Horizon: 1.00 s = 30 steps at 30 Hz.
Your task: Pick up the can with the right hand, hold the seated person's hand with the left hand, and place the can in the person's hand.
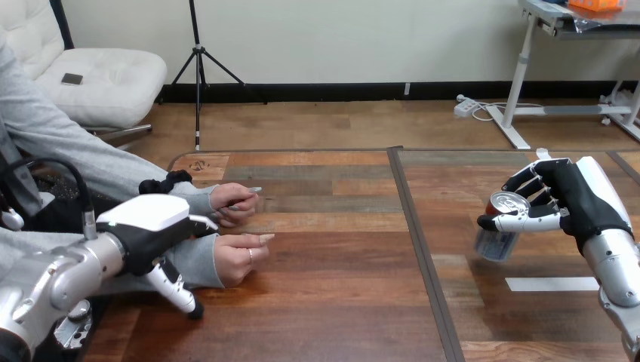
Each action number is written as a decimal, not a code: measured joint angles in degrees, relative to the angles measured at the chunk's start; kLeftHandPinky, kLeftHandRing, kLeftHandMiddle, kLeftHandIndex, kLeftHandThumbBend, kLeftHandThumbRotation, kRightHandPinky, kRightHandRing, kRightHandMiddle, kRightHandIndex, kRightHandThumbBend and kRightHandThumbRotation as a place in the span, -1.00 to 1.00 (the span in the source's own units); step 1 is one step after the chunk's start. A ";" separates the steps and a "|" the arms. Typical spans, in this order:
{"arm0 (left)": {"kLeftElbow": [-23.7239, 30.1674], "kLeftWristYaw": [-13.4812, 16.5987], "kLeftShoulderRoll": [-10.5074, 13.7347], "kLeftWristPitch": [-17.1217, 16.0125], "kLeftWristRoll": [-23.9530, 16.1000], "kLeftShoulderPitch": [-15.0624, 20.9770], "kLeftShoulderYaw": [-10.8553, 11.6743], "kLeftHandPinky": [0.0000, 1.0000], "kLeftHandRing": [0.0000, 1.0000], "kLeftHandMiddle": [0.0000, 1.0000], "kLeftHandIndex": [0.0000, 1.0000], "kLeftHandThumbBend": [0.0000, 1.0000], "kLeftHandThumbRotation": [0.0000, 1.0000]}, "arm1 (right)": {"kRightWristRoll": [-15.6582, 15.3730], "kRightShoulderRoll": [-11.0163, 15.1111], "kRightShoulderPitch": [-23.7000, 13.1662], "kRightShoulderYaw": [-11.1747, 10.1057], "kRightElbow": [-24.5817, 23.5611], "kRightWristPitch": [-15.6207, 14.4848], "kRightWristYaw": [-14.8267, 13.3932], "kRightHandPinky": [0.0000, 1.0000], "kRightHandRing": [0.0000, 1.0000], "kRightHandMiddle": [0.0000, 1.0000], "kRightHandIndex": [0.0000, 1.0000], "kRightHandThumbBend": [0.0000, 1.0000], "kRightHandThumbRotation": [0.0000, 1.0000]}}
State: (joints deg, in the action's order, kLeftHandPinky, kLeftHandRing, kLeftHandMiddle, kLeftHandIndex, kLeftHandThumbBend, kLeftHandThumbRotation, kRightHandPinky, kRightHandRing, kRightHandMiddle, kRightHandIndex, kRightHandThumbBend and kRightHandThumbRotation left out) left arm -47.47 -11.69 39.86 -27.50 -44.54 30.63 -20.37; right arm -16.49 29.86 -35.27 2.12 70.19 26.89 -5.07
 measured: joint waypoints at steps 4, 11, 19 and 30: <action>-0.84 0.73 -0.02 0.72 -0.77 0.23 -0.84 0.58 0.70 0.69 0.67 1.00 -0.39 | 0.00 0.04 0.00 0.00 0.00 0.04 0.00 -0.32 -0.24 -0.17 -0.13 0.66 -1.00; -2.09 1.36 -0.05 1.54 -1.05 1.47 -1.74 0.58 0.70 0.69 0.67 1.00 -0.42 | 0.01 0.27 0.01 0.00 0.00 0.11 0.00 -0.32 -0.24 -0.16 -0.13 0.67 -1.00; -3.11 1.36 -0.19 2.62 -0.98 2.42 -2.38 0.52 0.64 0.65 0.64 1.00 -0.50 | 0.01 0.28 0.01 0.00 0.00 0.12 0.00 -0.32 -0.23 -0.16 -0.13 0.66 -1.00; -4.20 1.36 -0.22 3.15 -0.97 3.71 -3.34 0.34 0.53 0.58 0.56 1.00 -0.62 | 0.02 0.40 0.00 0.00 0.00 0.13 0.00 -0.33 -0.24 -0.16 -0.13 0.66 -1.00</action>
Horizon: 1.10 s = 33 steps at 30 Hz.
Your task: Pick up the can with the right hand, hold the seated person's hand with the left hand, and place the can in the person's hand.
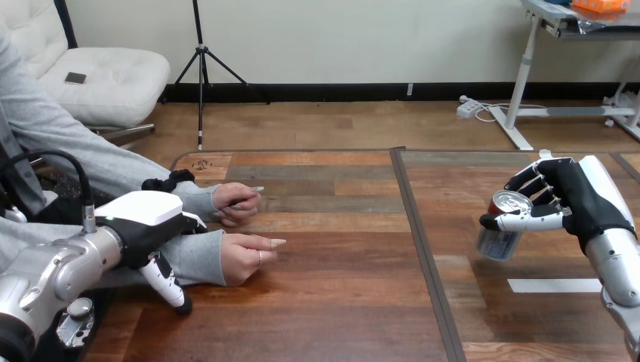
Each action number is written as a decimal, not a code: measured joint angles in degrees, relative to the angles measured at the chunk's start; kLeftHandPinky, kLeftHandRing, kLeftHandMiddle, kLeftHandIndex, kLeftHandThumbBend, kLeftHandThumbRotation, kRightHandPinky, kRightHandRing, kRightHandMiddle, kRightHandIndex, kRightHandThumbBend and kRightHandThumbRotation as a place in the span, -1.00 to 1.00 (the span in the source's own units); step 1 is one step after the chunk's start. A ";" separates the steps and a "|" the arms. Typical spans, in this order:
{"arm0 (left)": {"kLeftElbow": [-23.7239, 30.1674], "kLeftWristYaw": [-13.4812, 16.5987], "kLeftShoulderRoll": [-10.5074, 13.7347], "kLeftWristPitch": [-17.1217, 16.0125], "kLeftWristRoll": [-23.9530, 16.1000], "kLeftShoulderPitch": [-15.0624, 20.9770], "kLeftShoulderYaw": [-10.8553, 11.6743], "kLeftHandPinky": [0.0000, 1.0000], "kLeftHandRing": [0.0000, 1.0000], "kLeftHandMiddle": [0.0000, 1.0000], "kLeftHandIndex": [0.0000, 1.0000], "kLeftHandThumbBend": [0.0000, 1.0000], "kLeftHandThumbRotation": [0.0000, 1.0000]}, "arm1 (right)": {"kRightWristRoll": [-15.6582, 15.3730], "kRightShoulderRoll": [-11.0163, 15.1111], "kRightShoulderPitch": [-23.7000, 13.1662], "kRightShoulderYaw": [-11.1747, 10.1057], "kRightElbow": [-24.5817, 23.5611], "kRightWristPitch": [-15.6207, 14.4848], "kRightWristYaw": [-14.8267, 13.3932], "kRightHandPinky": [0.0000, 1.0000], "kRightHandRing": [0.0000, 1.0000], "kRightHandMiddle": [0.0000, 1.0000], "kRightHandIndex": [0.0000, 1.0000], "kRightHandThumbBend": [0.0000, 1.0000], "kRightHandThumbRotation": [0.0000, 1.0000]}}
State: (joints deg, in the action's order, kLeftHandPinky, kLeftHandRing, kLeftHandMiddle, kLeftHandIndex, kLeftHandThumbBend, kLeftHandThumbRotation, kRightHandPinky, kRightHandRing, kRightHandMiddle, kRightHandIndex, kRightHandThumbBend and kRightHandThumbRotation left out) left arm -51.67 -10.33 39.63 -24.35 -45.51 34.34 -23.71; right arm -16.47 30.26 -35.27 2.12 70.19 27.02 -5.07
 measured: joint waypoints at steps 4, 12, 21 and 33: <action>-0.48 -0.07 -0.03 0.00 0.17 0.22 0.00 0.28 0.49 0.55 0.53 1.00 -0.69 | 0.13 0.00 0.00 -0.03 0.00 0.00 0.11 -0.33 -0.24 -0.16 -0.13 0.66 -1.00; -0.84 -1.96 -0.03 0.20 1.90 0.68 0.01 0.13 0.34 0.41 0.40 0.79 -0.91 | 0.31 0.08 0.00 -0.11 0.00 0.00 0.18 -0.41 -0.32 -0.22 -0.14 0.68 -1.00; -1.02 -3.77 -0.03 -0.26 3.05 1.13 0.01 -0.05 0.09 0.21 0.19 0.50 -0.99 | 0.31 0.16 0.00 -0.11 0.00 0.00 0.18 -0.34 -0.25 -0.18 -0.13 0.67 -1.00; -3.03 -2.90 -0.03 -3.25 6.35 1.14 0.21 -0.30 -0.18 -0.03 0.01 0.31 -1.00 | 0.29 0.27 0.00 -0.10 0.00 0.00 0.08 -0.28 -0.19 -0.14 -0.13 0.67 -1.00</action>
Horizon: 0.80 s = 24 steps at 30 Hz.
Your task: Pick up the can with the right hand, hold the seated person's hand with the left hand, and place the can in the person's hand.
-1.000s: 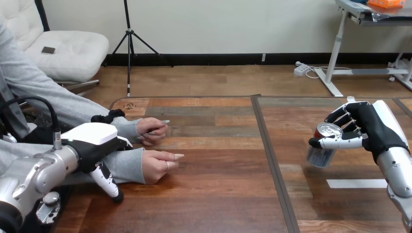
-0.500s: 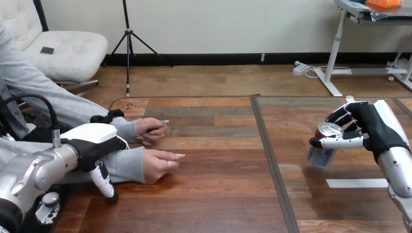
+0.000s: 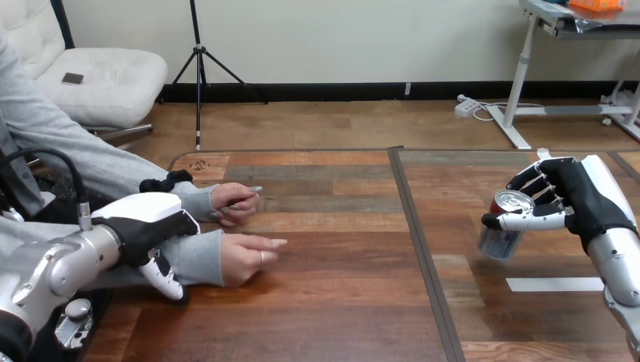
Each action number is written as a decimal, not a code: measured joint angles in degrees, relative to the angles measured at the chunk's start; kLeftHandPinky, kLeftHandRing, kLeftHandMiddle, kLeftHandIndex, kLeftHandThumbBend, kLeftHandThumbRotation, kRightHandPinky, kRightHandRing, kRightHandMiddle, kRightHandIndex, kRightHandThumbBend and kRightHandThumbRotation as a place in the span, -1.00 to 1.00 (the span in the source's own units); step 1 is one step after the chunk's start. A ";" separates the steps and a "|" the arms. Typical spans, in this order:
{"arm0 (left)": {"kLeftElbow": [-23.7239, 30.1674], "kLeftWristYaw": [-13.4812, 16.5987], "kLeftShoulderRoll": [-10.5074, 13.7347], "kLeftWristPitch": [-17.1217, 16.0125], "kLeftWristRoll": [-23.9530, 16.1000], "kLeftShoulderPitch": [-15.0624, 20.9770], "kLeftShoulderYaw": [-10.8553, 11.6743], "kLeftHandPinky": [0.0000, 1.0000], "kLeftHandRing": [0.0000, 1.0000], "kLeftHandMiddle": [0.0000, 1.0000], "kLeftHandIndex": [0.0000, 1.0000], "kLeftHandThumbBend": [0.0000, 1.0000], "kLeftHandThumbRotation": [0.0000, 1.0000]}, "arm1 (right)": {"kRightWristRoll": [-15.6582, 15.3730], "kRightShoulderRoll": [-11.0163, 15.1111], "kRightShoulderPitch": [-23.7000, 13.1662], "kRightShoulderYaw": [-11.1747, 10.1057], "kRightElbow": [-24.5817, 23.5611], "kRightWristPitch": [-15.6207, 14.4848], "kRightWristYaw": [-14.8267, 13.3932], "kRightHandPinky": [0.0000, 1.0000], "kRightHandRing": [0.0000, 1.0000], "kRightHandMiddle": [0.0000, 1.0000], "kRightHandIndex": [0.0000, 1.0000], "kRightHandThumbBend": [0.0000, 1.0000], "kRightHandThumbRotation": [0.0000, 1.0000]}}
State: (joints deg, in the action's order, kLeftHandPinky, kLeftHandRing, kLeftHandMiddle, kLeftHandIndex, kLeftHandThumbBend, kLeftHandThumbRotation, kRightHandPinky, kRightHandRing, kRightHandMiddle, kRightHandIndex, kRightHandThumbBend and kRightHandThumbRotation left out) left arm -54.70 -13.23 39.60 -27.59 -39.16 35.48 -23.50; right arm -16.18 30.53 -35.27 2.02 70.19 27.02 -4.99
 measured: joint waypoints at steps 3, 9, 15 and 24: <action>-0.21 0.61 0.01 -0.73 0.50 0.00 0.01 -0.31 -0.19 -0.05 0.00 0.30 -1.00 | -0.02 0.08 0.00 0.00 0.00 0.00 0.00 -0.30 -0.21 -0.15 -0.13 0.67 -1.00; -0.35 1.21 0.01 -2.15 0.81 0.00 0.01 -0.33 -0.21 -0.07 -0.01 0.31 -1.00 | -0.07 0.18 0.00 0.01 0.00 -0.01 -0.02 -0.32 -0.23 -0.16 -0.13 0.67 -1.00; -0.87 1.83 0.01 -2.98 1.15 0.00 0.01 -0.31 -0.20 -0.05 -0.01 0.31 -1.00 | -0.07 0.20 0.00 0.01 0.00 -0.01 -0.02 -0.32 -0.23 -0.17 -0.13 0.66 -1.00; -1.38 2.71 0.03 -4.04 2.43 0.00 0.10 -0.31 -0.20 -0.06 -0.02 0.33 -1.00 | -0.06 0.22 0.00 0.01 0.00 -0.01 0.01 -0.32 -0.23 -0.16 -0.13 0.65 -1.00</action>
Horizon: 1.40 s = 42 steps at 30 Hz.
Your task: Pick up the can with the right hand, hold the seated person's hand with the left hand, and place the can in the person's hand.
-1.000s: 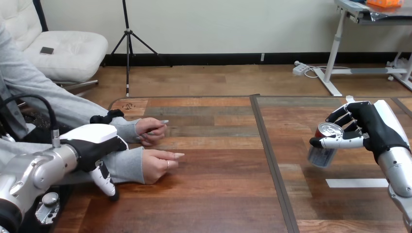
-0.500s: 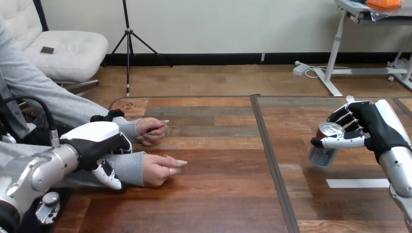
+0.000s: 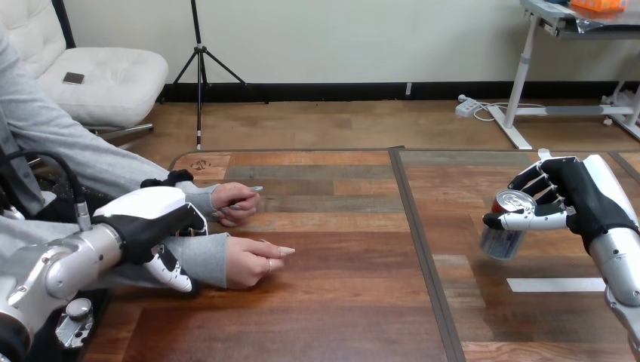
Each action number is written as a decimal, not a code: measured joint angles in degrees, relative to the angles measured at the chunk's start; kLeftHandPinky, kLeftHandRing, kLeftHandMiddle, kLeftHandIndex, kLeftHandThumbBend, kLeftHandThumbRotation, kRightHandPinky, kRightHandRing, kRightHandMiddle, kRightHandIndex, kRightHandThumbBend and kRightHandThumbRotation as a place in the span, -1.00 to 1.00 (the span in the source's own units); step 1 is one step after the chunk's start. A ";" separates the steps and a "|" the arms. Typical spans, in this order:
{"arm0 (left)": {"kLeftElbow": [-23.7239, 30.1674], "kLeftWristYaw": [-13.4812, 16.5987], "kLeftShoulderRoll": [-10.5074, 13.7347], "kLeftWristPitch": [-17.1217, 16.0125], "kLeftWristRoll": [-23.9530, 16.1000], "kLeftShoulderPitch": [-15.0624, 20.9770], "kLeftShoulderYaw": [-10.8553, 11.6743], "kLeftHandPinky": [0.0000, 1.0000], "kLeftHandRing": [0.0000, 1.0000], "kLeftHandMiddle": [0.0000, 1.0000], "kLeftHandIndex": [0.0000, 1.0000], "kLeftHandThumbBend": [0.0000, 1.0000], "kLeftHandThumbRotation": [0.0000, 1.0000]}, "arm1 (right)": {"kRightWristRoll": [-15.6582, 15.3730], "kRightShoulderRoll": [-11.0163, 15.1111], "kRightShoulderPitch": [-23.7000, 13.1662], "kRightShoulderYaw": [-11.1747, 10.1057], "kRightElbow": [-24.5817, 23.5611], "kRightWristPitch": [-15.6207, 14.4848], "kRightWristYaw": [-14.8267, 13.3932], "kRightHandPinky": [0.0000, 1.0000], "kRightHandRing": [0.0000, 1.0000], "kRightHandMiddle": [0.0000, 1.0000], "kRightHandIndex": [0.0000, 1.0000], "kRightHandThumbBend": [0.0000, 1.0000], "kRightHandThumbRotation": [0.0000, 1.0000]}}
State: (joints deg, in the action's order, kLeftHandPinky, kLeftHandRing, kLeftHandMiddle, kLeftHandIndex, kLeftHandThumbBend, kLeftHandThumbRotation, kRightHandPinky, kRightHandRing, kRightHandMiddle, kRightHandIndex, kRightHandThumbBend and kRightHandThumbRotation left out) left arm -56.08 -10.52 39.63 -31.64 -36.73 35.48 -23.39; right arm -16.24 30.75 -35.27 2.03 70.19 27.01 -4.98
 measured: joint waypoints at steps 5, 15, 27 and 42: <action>-0.04 0.77 0.06 -0.79 0.33 0.00 0.05 -0.32 -0.21 -0.08 -0.03 0.35 -1.00 | 0.00 0.01 0.00 0.00 0.00 0.00 0.00 -0.32 -0.23 -0.16 -0.13 0.67 -1.00; -0.04 1.23 0.04 -2.17 3.26 -0.26 1.43 -0.38 -0.27 -0.12 -0.04 0.36 -1.00 | -0.20 0.06 0.00 0.02 0.00 0.00 -0.01 -0.31 -0.22 -0.16 -0.13 0.67 -1.00; 0.96 1.94 0.33 -3.03 5.23 -0.25 4.03 -0.42 -0.31 -0.16 -0.05 0.36 -1.00 | -0.20 0.06 0.00 0.03 0.00 -0.01 0.03 -0.35 -0.27 -0.19 -0.12 0.66 -1.00; 4.20 2.47 0.97 -2.97 5.41 -0.87 6.12 -0.40 -0.29 -0.14 -0.07 0.37 -1.00 | -0.42 0.06 0.00 0.03 0.00 -0.05 0.03 -0.30 -0.22 -0.15 -0.13 0.66 -1.00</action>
State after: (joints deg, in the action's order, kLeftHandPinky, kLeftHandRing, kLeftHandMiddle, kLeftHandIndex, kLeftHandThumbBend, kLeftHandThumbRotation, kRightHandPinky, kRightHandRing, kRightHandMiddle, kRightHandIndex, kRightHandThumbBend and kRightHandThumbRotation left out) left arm -51.88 -8.06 40.60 -34.60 -31.32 34.61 -17.27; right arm -16.66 30.81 -35.27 2.07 70.19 26.97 -4.95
